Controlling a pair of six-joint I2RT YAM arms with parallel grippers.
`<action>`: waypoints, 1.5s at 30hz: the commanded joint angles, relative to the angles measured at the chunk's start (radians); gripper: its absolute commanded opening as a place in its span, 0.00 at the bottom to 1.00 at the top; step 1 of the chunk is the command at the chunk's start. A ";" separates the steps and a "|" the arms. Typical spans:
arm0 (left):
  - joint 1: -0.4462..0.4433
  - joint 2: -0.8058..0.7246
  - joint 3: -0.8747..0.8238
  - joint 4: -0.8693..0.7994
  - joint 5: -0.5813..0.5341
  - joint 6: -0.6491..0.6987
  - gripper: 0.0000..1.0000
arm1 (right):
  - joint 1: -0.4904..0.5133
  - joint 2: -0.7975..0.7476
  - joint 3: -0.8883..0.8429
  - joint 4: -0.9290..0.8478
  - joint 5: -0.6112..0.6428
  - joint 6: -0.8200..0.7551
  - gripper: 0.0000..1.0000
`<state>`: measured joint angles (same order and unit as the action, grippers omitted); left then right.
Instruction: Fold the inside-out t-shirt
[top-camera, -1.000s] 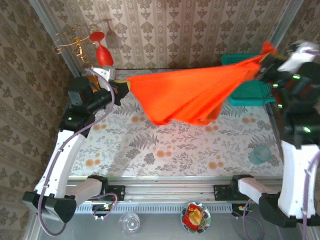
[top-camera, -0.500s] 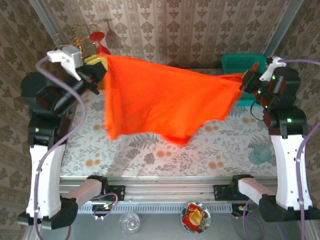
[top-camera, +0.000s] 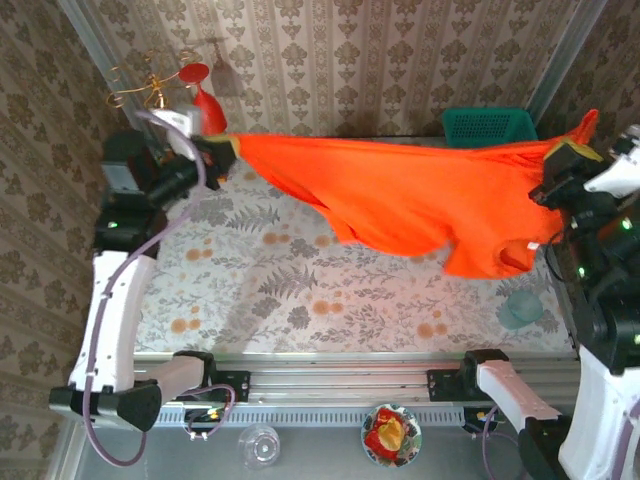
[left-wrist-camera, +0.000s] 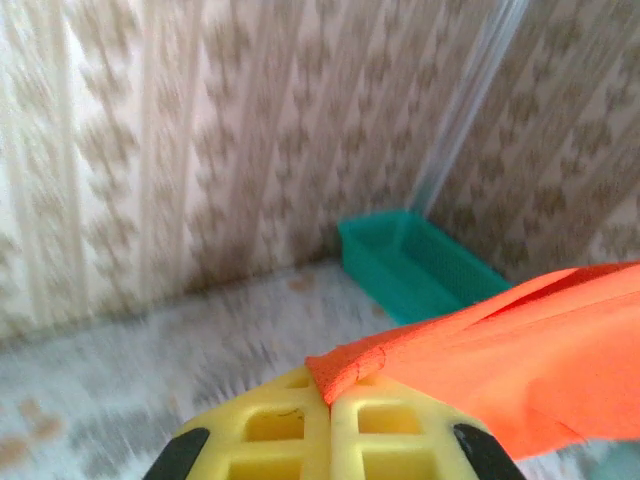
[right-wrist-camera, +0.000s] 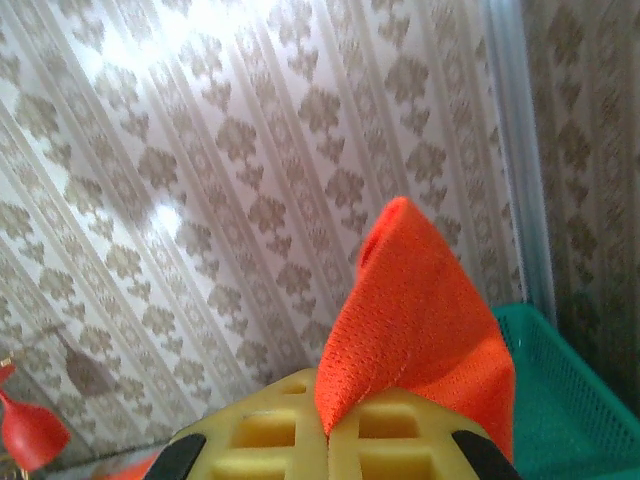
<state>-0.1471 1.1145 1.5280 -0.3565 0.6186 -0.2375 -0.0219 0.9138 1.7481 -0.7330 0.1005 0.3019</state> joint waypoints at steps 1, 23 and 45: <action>0.027 -0.078 0.082 -0.052 -0.029 0.056 0.00 | -0.006 0.039 -0.035 0.046 -0.024 0.038 0.00; 0.028 -0.145 -0.086 -0.024 -0.024 0.035 0.00 | -0.006 0.061 -0.046 0.133 -0.093 0.030 0.00; 0.008 0.720 0.287 -0.297 -0.173 0.091 0.53 | 0.063 0.660 -0.219 0.251 -0.221 0.085 0.54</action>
<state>-0.1238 1.9175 1.8484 -0.6067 0.4805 -0.1436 0.0135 1.6390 1.5604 -0.4747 -0.0917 0.3851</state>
